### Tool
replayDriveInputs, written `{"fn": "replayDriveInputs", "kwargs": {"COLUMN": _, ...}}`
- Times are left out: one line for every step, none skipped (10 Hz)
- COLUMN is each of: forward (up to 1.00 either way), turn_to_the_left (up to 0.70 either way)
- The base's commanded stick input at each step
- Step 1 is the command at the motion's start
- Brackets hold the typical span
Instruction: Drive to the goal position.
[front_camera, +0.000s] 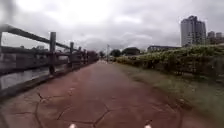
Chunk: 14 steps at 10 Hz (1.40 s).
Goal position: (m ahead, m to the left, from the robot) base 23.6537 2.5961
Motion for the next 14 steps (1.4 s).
{"fn": "replayDriveInputs", "kwargs": {"forward": 0.85, "turn_to_the_left": 0.01}}
{"fn": "replayDriveInputs", "kwargs": {"forward": 0.85, "turn_to_the_left": 0.01}}
{"fn": "replayDriveInputs", "kwargs": {"forward": 0.85, "turn_to_the_left": -0.01}}
{"fn": "replayDriveInputs", "kwargs": {"forward": 0.85, "turn_to_the_left": -0.17}}
{"fn": "replayDriveInputs", "kwargs": {"forward": 0.85, "turn_to_the_left": -0.33}}
{"fn": "replayDriveInputs", "kwargs": {"forward": 0.85, "turn_to_the_left": -0.33}}
{"fn": "replayDriveInputs", "kwargs": {"forward": 0.85, "turn_to_the_left": -0.33}}
{"fn": "replayDriveInputs", "kwargs": {"forward": 0.85, "turn_to_the_left": -0.05}}
{"fn": "replayDriveInputs", "kwargs": {"forward": 0.85, "turn_to_the_left": 0.01}}
{"fn": "replayDriveInputs", "kwargs": {"forward": 0.85, "turn_to_the_left": 0.01}}
{"fn": "replayDriveInputs", "kwargs": {"forward": 0.85, "turn_to_the_left": 0.01}}
{"fn": "replayDriveInputs", "kwargs": {"forward": 0.85, "turn_to_the_left": 0.01}}
{"fn": "replayDriveInputs", "kwargs": {"forward": 0.85, "turn_to_the_left": 0.01}}
{"fn": "replayDriveInputs", "kwargs": {"forward": 0.85, "turn_to_the_left": 0.01}}
